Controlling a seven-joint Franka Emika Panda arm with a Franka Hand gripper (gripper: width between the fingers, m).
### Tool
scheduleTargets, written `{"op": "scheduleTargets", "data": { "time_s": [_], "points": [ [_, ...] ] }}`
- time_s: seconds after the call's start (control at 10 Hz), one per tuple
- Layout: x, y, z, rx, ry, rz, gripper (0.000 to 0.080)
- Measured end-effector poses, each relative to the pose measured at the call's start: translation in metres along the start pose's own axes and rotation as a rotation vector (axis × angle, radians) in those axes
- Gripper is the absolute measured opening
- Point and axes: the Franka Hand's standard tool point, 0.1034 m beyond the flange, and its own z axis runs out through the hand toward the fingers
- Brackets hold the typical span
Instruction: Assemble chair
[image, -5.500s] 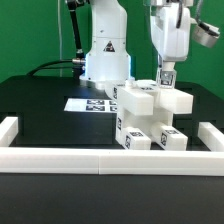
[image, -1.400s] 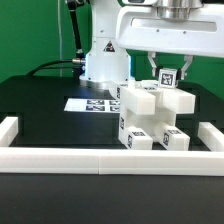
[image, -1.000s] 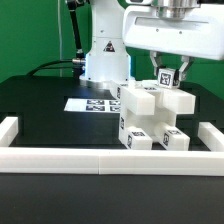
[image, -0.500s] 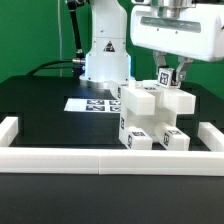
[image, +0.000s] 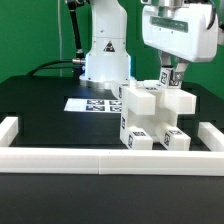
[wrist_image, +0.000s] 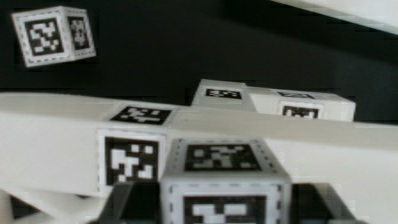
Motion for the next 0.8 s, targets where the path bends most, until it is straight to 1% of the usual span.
{"op": "scheduleTargets", "data": {
  "time_s": [0.8],
  "points": [
    [-0.0074,-0.0004,0.0006,-0.001,-0.023,0.44,0.0288]
  ]
}}
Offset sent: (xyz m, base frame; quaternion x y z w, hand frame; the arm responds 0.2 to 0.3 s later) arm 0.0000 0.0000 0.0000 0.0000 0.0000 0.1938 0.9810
